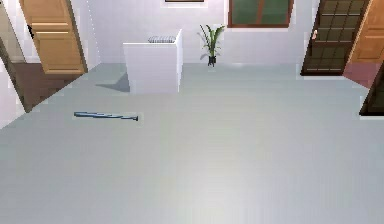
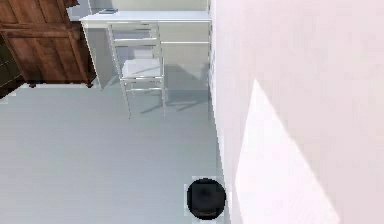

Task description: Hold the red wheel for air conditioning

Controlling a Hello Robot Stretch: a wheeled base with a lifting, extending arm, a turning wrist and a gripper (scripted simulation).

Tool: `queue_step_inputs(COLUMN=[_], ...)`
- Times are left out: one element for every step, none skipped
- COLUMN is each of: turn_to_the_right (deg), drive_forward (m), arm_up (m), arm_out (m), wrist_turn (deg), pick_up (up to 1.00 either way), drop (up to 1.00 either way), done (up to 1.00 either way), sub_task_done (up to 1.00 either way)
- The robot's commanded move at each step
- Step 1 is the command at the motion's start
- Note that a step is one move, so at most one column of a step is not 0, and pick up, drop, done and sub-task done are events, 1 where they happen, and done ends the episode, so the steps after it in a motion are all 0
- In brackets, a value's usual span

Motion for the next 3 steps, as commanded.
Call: queue_step_inputs(turn_to_the_right=[0.0,0.0,0.0], drive_forward=[0.00,0.00,0.00], arm_up=[0.10,0.00,0.00], arm_out=[0.00,0.48,0.00], wrist_turn=[0.0,0.0,45.0], pick_up=[0.00,0.00,0.00], drop=[0.00,0.00,0.00], done=[0.00,0.00,0.00], sub_task_done=[0.00,0.00,0.00])
